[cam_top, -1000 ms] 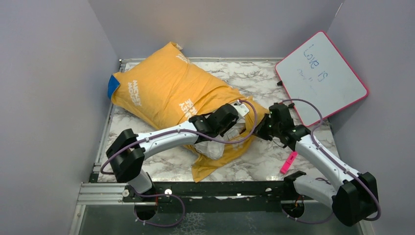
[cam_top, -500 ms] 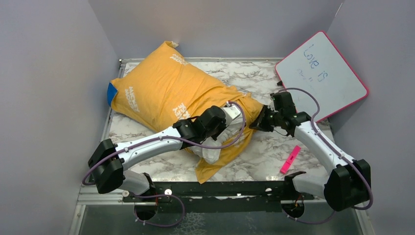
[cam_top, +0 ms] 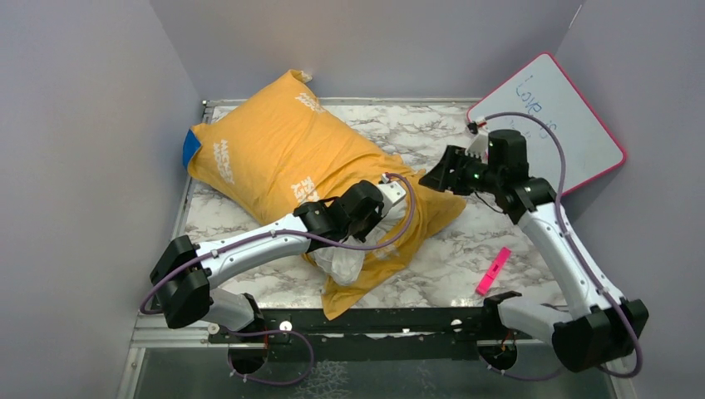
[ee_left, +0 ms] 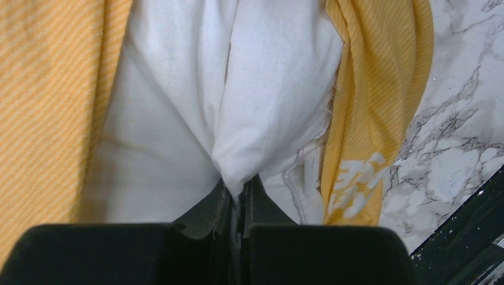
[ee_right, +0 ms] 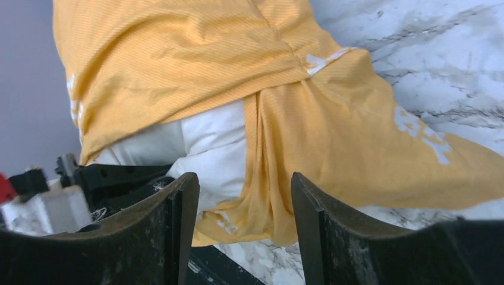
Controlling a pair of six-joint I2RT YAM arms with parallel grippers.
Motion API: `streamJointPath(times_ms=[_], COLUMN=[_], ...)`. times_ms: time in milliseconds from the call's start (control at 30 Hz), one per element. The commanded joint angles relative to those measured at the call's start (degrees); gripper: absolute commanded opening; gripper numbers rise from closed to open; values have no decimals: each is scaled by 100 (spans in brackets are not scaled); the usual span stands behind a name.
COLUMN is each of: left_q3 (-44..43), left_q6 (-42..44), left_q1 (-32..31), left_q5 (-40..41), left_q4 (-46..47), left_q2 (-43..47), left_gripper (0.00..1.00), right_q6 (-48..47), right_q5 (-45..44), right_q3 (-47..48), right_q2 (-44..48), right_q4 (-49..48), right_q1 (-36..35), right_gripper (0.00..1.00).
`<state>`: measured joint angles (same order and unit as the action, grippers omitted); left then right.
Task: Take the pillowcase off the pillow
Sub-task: Remove the pillow from the pillowcase.
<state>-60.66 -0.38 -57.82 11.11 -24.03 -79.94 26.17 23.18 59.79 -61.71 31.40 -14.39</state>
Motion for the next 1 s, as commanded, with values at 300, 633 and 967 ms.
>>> streamJointPath(times_ms=[300,633,967], left_q3=[-83,44,312], left_q6=[-312,-354,-461], left_q1=[-93,-123,-118], left_q5=[-210,-120,331], left_q4=[-814,-994,-1078], left_q2=[-2,112,619], left_gripper=[0,0,0], right_q6=[-1219,-587,-583], right_q5=[-180,-3753,-1502], right_q3=[614,1150,725], right_q2=[-1850,-2212,-2910], right_q4=[366,679,354], right_q1=[-490,-265,171], right_gripper=[55,0,1])
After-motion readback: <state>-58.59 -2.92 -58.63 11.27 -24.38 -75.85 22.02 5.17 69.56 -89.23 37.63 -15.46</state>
